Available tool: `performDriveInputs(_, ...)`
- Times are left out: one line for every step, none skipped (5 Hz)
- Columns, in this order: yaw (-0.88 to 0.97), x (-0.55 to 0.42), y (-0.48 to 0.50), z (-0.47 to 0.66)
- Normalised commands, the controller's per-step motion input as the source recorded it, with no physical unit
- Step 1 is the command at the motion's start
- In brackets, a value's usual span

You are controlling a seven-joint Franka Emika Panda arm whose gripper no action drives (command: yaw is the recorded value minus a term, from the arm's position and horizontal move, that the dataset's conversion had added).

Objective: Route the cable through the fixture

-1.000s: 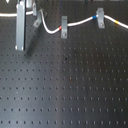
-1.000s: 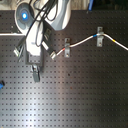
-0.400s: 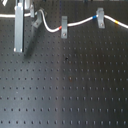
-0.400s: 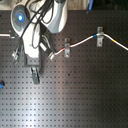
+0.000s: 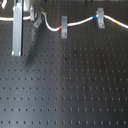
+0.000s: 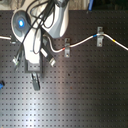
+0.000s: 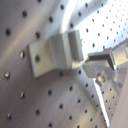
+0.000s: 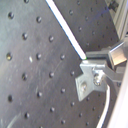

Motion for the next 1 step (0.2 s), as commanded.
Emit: performDriveInputs(0.13, 0.002, 0.180, -0.01)
